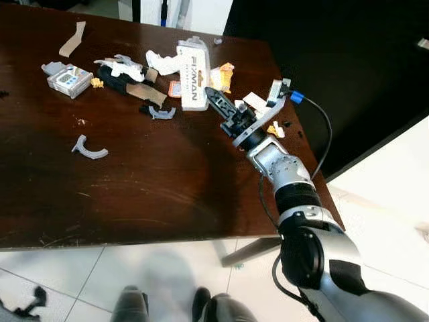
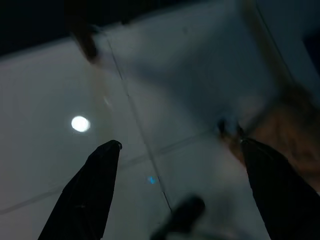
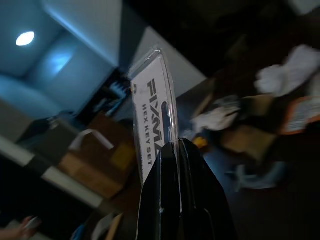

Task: Picking trash to rubbish bin

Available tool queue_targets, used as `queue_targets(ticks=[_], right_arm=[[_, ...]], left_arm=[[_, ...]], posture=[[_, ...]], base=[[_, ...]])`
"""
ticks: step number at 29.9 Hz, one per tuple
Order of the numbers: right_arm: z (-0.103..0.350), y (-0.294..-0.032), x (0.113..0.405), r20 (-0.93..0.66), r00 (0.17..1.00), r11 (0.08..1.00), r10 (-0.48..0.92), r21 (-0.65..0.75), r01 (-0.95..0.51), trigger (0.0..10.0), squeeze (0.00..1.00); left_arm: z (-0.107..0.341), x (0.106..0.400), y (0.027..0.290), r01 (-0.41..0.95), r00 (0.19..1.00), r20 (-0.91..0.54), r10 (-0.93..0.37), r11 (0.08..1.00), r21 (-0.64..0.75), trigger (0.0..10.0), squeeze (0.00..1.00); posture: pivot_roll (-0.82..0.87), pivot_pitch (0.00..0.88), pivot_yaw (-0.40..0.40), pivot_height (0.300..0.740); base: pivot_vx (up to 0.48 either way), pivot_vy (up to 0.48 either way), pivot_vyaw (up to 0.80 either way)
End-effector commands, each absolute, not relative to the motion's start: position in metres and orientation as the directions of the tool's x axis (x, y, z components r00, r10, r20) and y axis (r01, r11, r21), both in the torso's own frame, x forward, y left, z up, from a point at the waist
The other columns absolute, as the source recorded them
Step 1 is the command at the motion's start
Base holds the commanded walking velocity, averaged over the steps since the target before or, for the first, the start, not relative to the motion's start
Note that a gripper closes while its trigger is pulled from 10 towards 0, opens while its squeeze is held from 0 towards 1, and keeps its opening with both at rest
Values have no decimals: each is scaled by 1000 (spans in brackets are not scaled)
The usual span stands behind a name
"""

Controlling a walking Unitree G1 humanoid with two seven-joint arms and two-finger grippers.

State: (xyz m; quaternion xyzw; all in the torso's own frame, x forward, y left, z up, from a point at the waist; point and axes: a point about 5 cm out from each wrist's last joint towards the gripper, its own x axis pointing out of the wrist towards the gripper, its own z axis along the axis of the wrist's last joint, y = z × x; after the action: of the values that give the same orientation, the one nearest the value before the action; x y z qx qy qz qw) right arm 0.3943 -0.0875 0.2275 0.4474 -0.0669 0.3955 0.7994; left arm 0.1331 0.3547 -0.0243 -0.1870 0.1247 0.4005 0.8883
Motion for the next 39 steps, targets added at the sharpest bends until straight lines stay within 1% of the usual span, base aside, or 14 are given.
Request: queue_targets(ticks=[1, 4, 5, 6, 7, 8, 9, 14, 21, 22, 23, 27, 29, 39], right_arm=[[224, -95, 396, 447, 711, 317, 543, 675, -666, 0, 0], [220, -96, 398, 400, 750, 364, 527, 692, -624, 0, 0], [220, -96, 398, 400, 750, 364, 527, 692, -624, 0, 0], [219, -95, 398, 392, 747, 372, 536, 685, -626, 2235, 0], [219, -94, 397, 388, 745, 377, 543, 680, -629, 2235, 0], [220, -93, 397, 389, 738, 379, 552, 671, -637, 4980, 0], [221, -91, 396, 397, 723, 373, 565, 659, -653, 10000, 0], [232, -91, 392, 473, 643, 304, 602, 609, -733, 10000, 0], [249, -111, 392, 570, 575, 247, 587, 550, -798, 10000, 0], [260, -134, 394, 617, 580, 252, 531, 538, -804, 10000, 0], [261, -138, 394, 622, 585, 258, 521, 538, -802, 10000, 0], [263, -143, 395, 625, 593, 272, 508, 537, -799, 10000, 0], [264, -152, 396, 626, 614, 304, 481, 538, -786, 10000, 0], [252, -165, 401, 533, 721, 437, 443, 573, -693, 10000, 0]], left_arm=[[-27, 119, 360, -799, 597, -383, 705, 565, -206, 10000, 0], [-10, 95, 391, -916, 401, -318, 859, 371, -153, 10000, 0], [-10, 95, 391, -916, 401, -318, 859, 371, -153, 10000, 0], [-4, 85, 400, -944, 328, -296, 897, 301, -134, 10000, 0], [0, 79, 406, -958, 284, -280, 917, 259, -124, 10000, 0], [5, 72, 412, -970, 236, -259, 937, 211, -120, 10000, 0], [11, 65, 418, -979, 188, -233, 954, 162, -126, 10000, 0], [42, 50, 441, -986, 79, -93, 993, 64, -155, 10000, 0], [122, 54, 465, -975, 42, 216, 976, 87, -204, 10000, 0], [208, 74, 459, -945, 40, 477, 878, 189, -268, 10000, 0], [224, 79, 455, -935, 49, 524, 850, 224, -277, 10000, 0], [245, 87, 448, -917, 71, 584, 809, 284, -281, 10000, 0], [290, 111, 422, -871, 160, 715, 680, 438, -222, 10000, 0], [358, 151, 334, -736, 284, 863, 418, 672, -83, 10000, 0]], posture=[[342, 153, -173, 740], [347, 150, -175, 740], [347, 150, -175, 740], [349, 151, -175, 740], [352, 152, -176, 740], [352, 152, -176, 740], [358, 153, -181, 740], [369, 156, -189, 740], [378, 156, -195, 740], [392, 150, -197, 740], [392, 150, -197, 740], [395, 149, -191, 740], [393, 147, -179, 740], [386, 145, -169, 740]], base=[[0, 0, 0], [0, 0, 0], [0, 0, 0], [0, 0, 0], [0, 0, 0], [0, 0, 0], [0, 0, 0], [0, 0, 0], [0, 0, 0], [0, 0, 0], [0, 0, 0], [0, 0, 0], [0, 0, 0], [0, 0, 0]])
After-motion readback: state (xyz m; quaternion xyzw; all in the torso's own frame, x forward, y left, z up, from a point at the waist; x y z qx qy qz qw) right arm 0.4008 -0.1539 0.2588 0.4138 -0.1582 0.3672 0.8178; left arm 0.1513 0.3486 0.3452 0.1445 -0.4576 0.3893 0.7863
